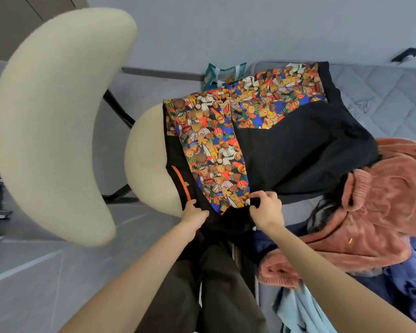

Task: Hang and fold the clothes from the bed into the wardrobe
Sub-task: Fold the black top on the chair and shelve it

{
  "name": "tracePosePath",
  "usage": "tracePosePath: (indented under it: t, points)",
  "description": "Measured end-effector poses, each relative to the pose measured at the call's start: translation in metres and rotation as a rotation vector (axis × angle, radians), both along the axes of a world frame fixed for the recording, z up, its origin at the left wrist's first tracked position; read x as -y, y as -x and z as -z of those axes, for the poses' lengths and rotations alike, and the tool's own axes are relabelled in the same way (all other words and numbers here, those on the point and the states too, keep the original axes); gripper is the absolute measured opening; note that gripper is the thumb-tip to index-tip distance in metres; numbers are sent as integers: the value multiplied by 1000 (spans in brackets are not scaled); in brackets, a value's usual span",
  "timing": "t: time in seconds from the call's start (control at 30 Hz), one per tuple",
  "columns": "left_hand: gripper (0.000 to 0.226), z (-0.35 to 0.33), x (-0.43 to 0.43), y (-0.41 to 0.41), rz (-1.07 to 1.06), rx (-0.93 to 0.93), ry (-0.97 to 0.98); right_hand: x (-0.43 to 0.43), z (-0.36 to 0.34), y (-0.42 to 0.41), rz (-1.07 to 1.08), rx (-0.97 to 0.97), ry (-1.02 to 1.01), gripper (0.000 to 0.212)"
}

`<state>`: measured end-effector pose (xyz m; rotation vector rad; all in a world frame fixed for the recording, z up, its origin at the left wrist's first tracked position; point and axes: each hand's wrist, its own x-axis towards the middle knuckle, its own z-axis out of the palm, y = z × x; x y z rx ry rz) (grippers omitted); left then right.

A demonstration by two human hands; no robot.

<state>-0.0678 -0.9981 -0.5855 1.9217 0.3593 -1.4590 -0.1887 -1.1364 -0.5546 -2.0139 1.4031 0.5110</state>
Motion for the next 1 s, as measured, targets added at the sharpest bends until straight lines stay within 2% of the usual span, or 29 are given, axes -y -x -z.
tracePosePath:
  t: [0.1,0.3,0.47,0.6,0.7,0.83,1.0]
  points:
    - [60,1,-2,-17,186,218,29,1,-3,-15,-132,66,93,38]
    - [61,-1,27,-69,524,668,189,30,6,-86,-424,188,132,51]
    - [71,21,70,-122,796,964,70,63,34,-157,-650,188,227,67]
    - [79,50,110,-158,958,1106,-15,89,71,-198,-791,131,311,67]
    - [75,74,130,-179,1047,1120,-45,110,104,-212,-882,48,329,65]
    - [76,109,127,-200,1112,1004,-91,133,141,-217,-977,0,322,63]
    - [75,126,122,-205,1052,956,15,138,155,-216,-1007,-39,334,66]
